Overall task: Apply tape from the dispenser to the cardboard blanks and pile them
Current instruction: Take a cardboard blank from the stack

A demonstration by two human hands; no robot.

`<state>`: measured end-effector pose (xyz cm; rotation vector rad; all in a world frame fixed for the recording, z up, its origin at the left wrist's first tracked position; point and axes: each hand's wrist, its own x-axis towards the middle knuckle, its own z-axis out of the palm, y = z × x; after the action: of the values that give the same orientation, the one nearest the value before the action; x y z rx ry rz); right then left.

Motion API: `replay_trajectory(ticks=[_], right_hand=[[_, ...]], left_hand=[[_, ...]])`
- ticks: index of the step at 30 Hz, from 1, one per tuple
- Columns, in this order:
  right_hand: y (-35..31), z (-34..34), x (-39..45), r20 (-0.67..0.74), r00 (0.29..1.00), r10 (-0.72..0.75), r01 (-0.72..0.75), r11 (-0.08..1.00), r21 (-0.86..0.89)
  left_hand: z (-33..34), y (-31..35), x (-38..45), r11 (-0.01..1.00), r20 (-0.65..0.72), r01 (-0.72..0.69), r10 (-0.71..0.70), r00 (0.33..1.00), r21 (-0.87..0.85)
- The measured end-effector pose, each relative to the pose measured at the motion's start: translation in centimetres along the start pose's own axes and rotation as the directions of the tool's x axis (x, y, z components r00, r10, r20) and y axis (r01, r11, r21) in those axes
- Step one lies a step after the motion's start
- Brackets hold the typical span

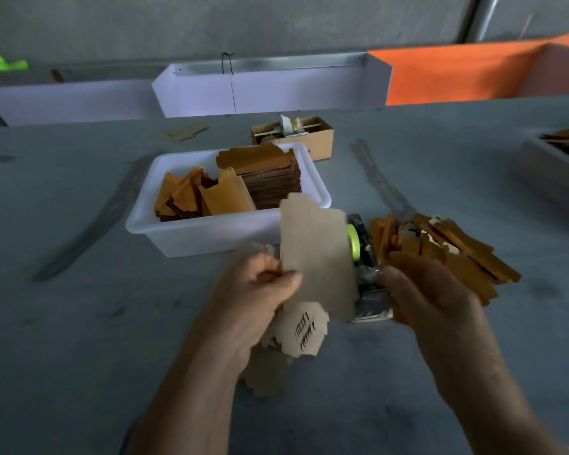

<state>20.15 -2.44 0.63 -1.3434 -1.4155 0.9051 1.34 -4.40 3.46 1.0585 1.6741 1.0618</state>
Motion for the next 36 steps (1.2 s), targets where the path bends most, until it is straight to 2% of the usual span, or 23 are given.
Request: replay_trajectory(ticks=[2,4,8,14,21,25,29,33,36], right_hand=[[-0.5,1.0,-0.2,0.163,0.978,0.127,-0.162,0.962,0.222],[-0.7,1.6,-0.4,0.201,0.959,0.200,-0.257,0.913,0.316],[-0.4,1.7,-0.5,0.254,0.938,0.234,-0.318,0.871,0.373],[0.2,1.0,-0.9,0.287,0.928,0.238,-0.338,0.862,0.377],[0.3,0.8,-1.0,0.216,0.957,0.193,-0.235,0.953,0.191],[0.1,0.4,-1.2,0.172,0.983,0.059,-0.047,0.996,-0.072],[-0.6,0.6,-1.7,0.106,0.989,-0.099,0.126,0.947,-0.295],[-1.3,1.4,-2.4,0.054,0.988,-0.144,0.151,0.972,-0.182],[-1.5,1.9,-3.0,0.105,0.990,-0.097,0.100,0.995,-0.027]], left_hand=[[0.8,0.3,-0.8,0.996,0.119,0.017,-0.006,0.993,-0.086],[1.6,0.4,-1.2,0.994,0.168,0.007,0.011,0.986,-0.105],[3.0,-0.2,-1.2,0.983,0.146,0.014,0.013,0.989,-0.183],[3.5,-1.0,-0.8,0.985,0.073,-0.019,0.031,0.997,-0.169],[4.1,-1.4,-0.7,0.979,0.073,-0.027,0.042,0.996,-0.200],[4.6,-1.8,-0.8,0.974,0.035,-0.007,0.016,0.999,-0.226],[5.2,-2.1,-0.8,0.986,-0.037,-0.093,0.089,0.995,-0.135],[5.4,-2.2,-1.0,0.984,-0.009,-0.136,0.135,0.991,-0.114],[5.3,-2.2,-1.4,0.981,0.069,-0.097,0.110,0.992,-0.170]])
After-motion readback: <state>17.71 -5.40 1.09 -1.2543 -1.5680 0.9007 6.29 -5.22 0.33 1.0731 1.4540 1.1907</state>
